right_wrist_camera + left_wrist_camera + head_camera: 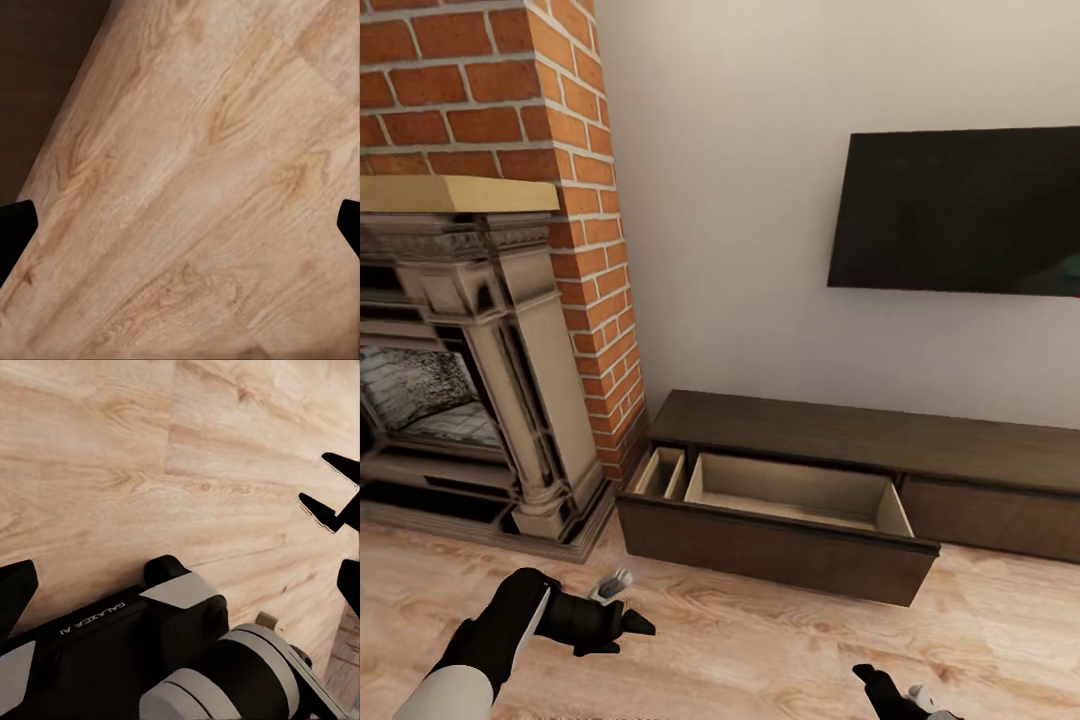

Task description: Place each of the two pumpkins and all three candles from the living room inside a cabinet in the living room (use any cabinet), then make sure every cabinet is closed, and position the cauldron so it is next to a table in the living room.

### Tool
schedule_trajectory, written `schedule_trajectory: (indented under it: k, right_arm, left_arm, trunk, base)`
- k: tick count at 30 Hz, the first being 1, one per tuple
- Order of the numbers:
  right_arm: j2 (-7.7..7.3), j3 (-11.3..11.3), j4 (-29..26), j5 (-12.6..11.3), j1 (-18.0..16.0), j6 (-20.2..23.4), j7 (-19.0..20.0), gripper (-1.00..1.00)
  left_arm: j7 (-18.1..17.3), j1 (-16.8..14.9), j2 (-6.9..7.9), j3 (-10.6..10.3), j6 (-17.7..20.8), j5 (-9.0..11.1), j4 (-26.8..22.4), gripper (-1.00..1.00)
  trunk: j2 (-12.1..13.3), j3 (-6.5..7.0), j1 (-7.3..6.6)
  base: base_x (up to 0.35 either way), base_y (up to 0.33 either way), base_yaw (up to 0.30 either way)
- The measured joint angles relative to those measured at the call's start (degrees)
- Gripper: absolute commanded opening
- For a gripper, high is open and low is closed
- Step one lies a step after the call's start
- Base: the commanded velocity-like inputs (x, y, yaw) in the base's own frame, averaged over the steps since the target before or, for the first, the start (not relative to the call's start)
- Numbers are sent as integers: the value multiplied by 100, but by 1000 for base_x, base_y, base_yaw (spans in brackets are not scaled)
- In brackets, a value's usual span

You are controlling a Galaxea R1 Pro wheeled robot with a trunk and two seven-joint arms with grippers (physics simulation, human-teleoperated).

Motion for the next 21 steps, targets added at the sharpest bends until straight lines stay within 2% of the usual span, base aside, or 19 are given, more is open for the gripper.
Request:
schedule_trajectory:
  k: [3,5,7,9,11,13,15,18,21]
  right_arm:
    - [24,67,-6,181,0,-11,-294,100]
    - [63,248,-34,515,0,-76,-688,100]
    - [137,333,-164,700,0,-242,-1043,100]
    - [236,375,-291,782,0,-373,-1405,100]
    - [330,393,-344,814,0,-423,-1672,100]
    - [464,496,-377,921,0,-457,-1974,100]
    - [521,619,-386,1039,0,-478,-2094,100]
    - [565,808,-394,1217,0,-549,-2186,100]
    - [581,865,-398,1287,0,-639,-2208,100]
  left_arm:
    - [636,-3,6,17,-13,7,-5,100]
    - [1136,-2,5,21,-71,4,-6,100]
    - [1633,-4,-2,26,-110,5,-6,100]
    - [2212,-3,-9,43,-144,13,-6,100]
    - [2637,-2,-14,67,-236,30,-5,100]
    - [3097,-5,-9,201,-475,53,0,100]
    - [3338,-3,-13,391,-594,54,2,100]
    - [3854,-1,-22,670,-829,53,4,100]
    - [4283,-3,-17,761,-1134,67,35,100]
  trunk:
    - [120,54,-66]
    - [201,90,-110]
    - [281,126,-154]
    - [361,162,-198]
    - [441,198,-242]
    - [521,233,-286]
    - [602,269,-329]
    - [722,323,-395]
    - [842,377,-461]
  base:
    - [0,0,292]
    - [0,0,292]
    - [0,0,292]
    - [0,0,292]
    - [0,0,292]
    - [0,0,292]
    - [0,0,292]
    - [0,0,292]
    - [0,0,292]
